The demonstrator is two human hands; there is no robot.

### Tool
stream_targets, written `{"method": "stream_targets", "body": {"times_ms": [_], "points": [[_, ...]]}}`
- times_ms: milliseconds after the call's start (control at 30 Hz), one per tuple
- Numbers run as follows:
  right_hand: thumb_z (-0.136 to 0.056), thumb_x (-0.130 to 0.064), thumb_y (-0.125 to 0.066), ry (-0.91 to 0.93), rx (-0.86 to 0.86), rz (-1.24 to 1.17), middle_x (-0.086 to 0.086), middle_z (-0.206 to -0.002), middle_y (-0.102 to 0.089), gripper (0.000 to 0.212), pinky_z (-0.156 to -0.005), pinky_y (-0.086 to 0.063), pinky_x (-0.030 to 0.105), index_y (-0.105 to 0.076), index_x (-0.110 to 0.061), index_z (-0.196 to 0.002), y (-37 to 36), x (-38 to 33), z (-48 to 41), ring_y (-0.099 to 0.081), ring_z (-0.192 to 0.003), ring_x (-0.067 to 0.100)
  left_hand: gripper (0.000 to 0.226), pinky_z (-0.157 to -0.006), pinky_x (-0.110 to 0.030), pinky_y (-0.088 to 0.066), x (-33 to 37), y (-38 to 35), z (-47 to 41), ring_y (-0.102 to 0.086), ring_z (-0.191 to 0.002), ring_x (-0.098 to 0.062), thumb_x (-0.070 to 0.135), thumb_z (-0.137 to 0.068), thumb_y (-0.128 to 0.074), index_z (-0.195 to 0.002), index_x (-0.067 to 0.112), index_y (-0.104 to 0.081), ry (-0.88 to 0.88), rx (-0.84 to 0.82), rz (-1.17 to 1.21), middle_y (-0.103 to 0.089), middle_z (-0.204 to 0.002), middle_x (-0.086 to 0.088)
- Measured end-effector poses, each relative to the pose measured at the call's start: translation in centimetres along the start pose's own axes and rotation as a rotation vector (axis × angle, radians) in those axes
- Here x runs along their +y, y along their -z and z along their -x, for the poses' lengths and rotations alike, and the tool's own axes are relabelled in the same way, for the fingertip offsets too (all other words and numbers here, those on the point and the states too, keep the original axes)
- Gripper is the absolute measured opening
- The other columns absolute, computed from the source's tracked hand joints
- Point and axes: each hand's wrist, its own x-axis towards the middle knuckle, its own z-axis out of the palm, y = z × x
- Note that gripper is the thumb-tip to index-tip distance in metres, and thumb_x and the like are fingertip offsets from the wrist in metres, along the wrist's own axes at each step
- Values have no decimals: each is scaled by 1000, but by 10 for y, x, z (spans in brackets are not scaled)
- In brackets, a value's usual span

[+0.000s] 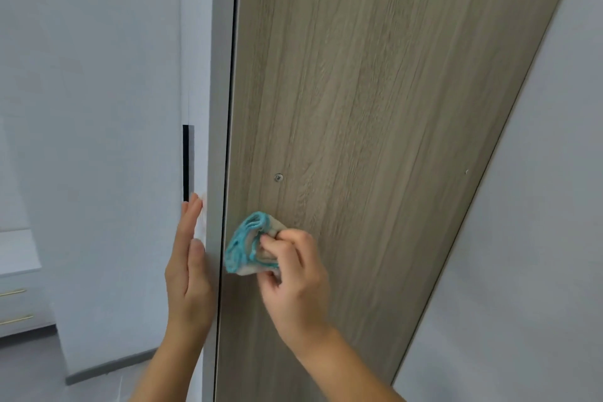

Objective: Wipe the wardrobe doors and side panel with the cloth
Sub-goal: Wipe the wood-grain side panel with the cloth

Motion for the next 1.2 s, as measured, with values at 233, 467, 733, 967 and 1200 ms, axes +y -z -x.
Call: {"method": "stream_targets", "body": {"times_ms": [233,467,733,967,1200], "points": [[-69,9,-66,-240,121,35,8,-108,-52,46,-88,-43,12,-53,-11,-109,45,101,13,-51,-99,11,60,-115,-35,-26,1,-9,7,-30,-143,-13,44,-96,-30,-150,17,-30,64,57,-111,-35,-154,4],[-77,16,-61,-405,181,121,21,-107,-52,31,-84,-34,1,-55,6,-105,88,174,14,-49,-97,17,64,-111,-50,-33,0,-12,10,-38,-138,-23,52,-95,-25,-151,21,-27,87,80,-245,-38,-152,0],[-84,1,-59,-749,285,281,23,-116,-55,30,-92,-45,44,-51,3,-113,133,272,8,-54,-107,38,58,-102,-34,-36,1,-13,10,-43,-129,-17,49,-96,-23,-149,26,-28,50,75,-276,-41,-148,4],[-86,-3,-62,-891,248,374,18,-114,-59,25,-83,-48,40,-53,-1,-109,149,286,2,-57,-105,33,51,-99,-32,-35,-1,-13,10,-45,-126,-18,43,-97,-24,-147,34,-27,34,86,-297,-43,-147,4],[-84,-2,-57,-927,254,258,15,-108,-55,20,-80,-49,40,-52,-1,-103,127,259,15,-56,-95,28,48,-97,-36,-37,1,-12,10,-46,-124,-22,46,-97,-22,-145,39,-24,23,55,-303,-43,-146,0]]}}
